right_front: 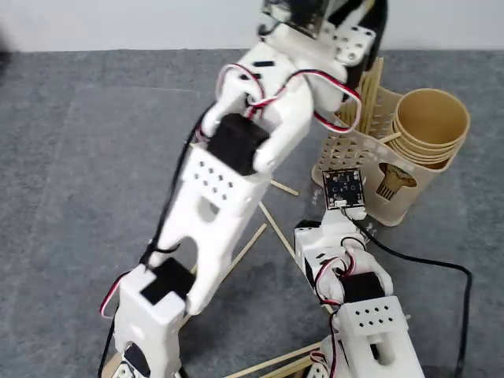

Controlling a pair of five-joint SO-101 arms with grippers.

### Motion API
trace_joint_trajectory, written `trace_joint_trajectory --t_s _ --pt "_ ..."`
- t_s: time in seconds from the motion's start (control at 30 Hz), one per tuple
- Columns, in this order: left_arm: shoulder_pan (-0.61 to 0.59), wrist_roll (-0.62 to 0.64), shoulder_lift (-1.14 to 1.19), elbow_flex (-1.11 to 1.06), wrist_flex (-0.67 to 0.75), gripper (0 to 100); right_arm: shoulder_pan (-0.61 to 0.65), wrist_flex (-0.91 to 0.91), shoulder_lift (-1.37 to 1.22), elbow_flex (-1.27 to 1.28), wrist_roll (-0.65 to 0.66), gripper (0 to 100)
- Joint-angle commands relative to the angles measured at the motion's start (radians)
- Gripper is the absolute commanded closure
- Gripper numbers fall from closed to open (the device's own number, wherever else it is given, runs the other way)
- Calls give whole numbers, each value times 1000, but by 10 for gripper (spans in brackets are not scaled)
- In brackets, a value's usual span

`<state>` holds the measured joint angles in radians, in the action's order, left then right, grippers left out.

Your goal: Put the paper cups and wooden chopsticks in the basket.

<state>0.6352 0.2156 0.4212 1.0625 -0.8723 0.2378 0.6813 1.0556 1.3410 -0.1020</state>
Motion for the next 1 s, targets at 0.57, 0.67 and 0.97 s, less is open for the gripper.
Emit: trace_joint_trajectory --t_s 0.57,0.67,0.97 --pt "-20 21 -20 30 -295 840 -1 -18 12 -6 9 987" --pt "-64 20 -75 30 -382 840 -1 -18 12 -6 9 987" --pt "-272 -147 -229 28 -758 951 -1 -7 13 -9 92 987"
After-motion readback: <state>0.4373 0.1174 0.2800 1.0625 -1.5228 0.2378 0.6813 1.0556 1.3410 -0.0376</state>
